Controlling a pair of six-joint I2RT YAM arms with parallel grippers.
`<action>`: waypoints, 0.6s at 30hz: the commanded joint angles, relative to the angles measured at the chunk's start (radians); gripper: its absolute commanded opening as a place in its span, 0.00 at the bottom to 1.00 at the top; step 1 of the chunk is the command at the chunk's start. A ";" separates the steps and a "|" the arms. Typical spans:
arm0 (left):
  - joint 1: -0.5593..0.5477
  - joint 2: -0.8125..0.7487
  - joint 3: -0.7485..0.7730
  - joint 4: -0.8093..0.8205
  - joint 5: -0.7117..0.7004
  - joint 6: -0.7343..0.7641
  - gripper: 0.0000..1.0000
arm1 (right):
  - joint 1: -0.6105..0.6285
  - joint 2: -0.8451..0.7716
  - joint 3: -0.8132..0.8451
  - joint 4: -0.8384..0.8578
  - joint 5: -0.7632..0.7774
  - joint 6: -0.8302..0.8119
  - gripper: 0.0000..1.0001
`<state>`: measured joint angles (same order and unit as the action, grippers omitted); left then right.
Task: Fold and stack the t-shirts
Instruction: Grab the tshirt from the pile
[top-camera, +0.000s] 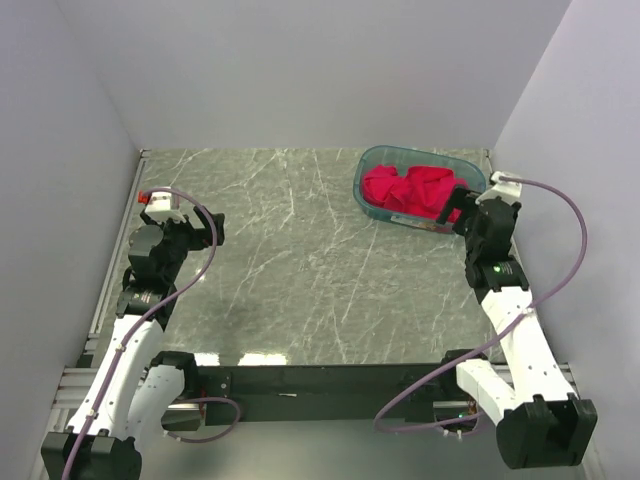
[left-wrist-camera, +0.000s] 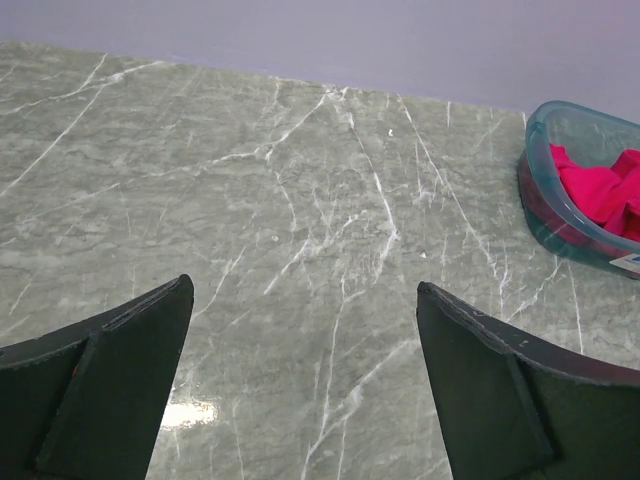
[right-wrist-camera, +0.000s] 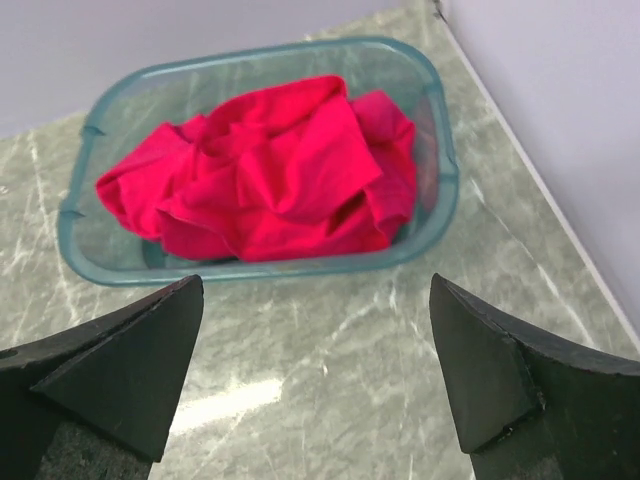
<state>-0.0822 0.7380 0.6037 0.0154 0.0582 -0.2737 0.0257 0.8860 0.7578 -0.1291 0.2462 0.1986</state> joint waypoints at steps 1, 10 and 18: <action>-0.004 0.000 0.028 0.044 0.008 0.021 0.99 | 0.017 0.027 0.092 0.046 -0.071 -0.075 1.00; -0.004 0.009 0.036 0.041 0.068 0.019 0.99 | 0.086 0.319 0.303 -0.176 -0.472 -0.622 1.00; -0.004 -0.005 0.028 0.046 0.060 0.028 0.99 | -0.021 0.772 0.744 -0.365 -0.647 -0.525 0.89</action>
<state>-0.0822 0.7490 0.6044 0.0193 0.0940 -0.2661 0.0147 1.5959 1.4288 -0.3973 -0.3328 -0.3260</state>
